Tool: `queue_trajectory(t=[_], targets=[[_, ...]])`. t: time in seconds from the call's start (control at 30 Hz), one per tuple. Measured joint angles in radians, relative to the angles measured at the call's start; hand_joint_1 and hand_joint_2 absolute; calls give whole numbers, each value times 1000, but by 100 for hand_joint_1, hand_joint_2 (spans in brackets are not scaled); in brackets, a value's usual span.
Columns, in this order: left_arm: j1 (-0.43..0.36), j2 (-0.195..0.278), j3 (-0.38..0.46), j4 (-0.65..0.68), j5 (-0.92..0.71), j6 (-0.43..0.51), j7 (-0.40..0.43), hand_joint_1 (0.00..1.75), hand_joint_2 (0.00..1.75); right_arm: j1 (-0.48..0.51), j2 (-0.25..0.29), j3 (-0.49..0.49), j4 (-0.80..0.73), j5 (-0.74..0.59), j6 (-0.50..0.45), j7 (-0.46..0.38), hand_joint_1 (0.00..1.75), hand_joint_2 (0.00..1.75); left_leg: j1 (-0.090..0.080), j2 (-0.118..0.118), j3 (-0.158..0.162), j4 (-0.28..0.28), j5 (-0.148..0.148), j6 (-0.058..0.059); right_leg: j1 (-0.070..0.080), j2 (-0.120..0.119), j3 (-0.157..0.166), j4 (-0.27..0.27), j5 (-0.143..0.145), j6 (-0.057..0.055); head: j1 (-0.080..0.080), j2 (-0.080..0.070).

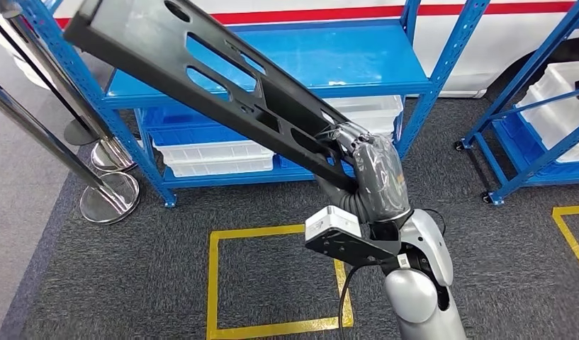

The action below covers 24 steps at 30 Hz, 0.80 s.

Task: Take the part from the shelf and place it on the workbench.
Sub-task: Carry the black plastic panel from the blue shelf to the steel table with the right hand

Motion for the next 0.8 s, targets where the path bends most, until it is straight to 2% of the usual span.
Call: queue_trajectory(t=[0.07,0.1,0.13,0.17,0.23,0.27,0.3,0.33,0.37,0.4,0.43,0.47,0.5,0.53,0.6,0.63,0.67,0.7,0.73,0.77,0.8], targets=[[2,0,0,0,0,1,0,0,175,5,-1,0,-5,-1,0,-2,175,175,-3,-1,-1,-17,3,15,1,1,-5,-2,16,13,0,0],[2,0,0,0,0,1,1,0,175,8,-2,0,-6,-1,0,-2,175,175,-2,1,-6,-20,13,23,0,5,-9,1,11,19,0,0],[2,0,1,0,0,2,1,0,175,10,-3,0,-7,-1,0,-2,175,175,-1,4,-13,-23,22,32,0,8,-16,13,-6,24,0,0],[2,-1,1,0,0,3,2,0,175,11,-5,0,-9,-1,-1,-2,175,175,0,7,-23,-27,34,42,0,11,-29,48,-45,28,1,0],[0,-1,1,0,-1,6,3,0,175,12,-9,-1,-10,-2,-1,-3,175,175,-3,9,-45,-25,54,52,-1,13,-65,171,-144,31,1,0],[0,0,1,0,-1,7,3,0,175,13,-12,-1,-11,-2,-1,-2,175,175,-5,10,-59,-24,65,54,-1,13,-79,238,-178,31,1,0],[0,0,1,0,-1,8,3,0,175,14,-14,-1,-11,-2,0,-2,175,175,-8,11,-72,-22,74,55,-1,13,-81,280,-186,30,1,0],[0,0,1,0,-1,8,3,0,175,14,-16,-2,-11,-3,0,-2,175,175,-9,11,-86,-20,83,54,0,13,-68,293,-173,27,1,0],[0,0,1,0,-1,8,3,0,175,15,-18,-2,-11,-3,0,-2,175,175,-11,11,-98,-18,91,54,0,13,-38,272,-146,23,1,0],[-1,0,1,0,-1,8,2,0,175,14,-19,-2,-11,-5,0,-2,175,175,-12,11,-110,-15,99,53,2,14,6,222,-119,17,1,0],[-1,0,1,0,-1,7,1,0,175,12,-20,-2,-11,-7,2,-2,175,175,-14,10,-119,-13,106,50,5,14,60,151,-108,9,1,0],[-2,0,1,0,-1,7,-2,0,175,10,-21,-2,-12,-12,4,-1,175,175,-15,9,-127,-11,114,47,8,15,111,76,-111,2,1,0],[-2,0,1,0,0,6,-5,0,175,8,-22,-2,-12,-17,8,-1,175,175,-16,9,-132,-11,124,42,13,15,147,18,-119,-3,1,0],[-3,0,1,0,0,4,-8,0,175,6,-23,-2,-13,-23,11,-1,175,175,-15,9,-136,-14,134,36,17,16,166,-19,-127,-6,1,0],[-3,1,1,0,0,3,-13,0,175,4,-25,-3,-13,-33,15,-1,175,175,-14,8,-142,-22,153,25,16,14,161,-37,-114,-13,1,0],[-2,2,1,0,-1,2,-14,0,175,4,-26,-3,-12,-37,15,-1,175,175,-13,6,-148,-17,142,20,14,11,152,-41,-102,-20,1,0],[-1,2,1,0,-1,2,-15,0,175,4,-27,-4,-12,-42,16,-1,175,175,-13,5,-157,6,110,15,11,9,141,-43,-88,-28,1,0],[0,3,1,0,-2,1,-16,0,175,4,-27,-4,-12,-45,16,-2,175,175,-11,5,-169,50,60,10,8,6,127,-44,-76,-34,1,0],[0,4,1,0,-2,1,-16,0,175,4,-28,-5,-12,-48,16,-2,175,175,-10,5,-183,112,1,5,10,5,111,-41,-64,-39,1,0],[0,4,1,0,-2,2,-16,0,175,4,-29,-5,-12,-50,16,-2,175,175,-9,5,-194,182,-43,0,11,4,94,-37,-53,-41,1,0],[-1,5,1,0,-2,2,-16,0,175,5,-31,-6,-12,-52,17,-3,175,175,-9,5,-199,242,-62,-3,12,3,75,-31,-42,-41,1,0]])
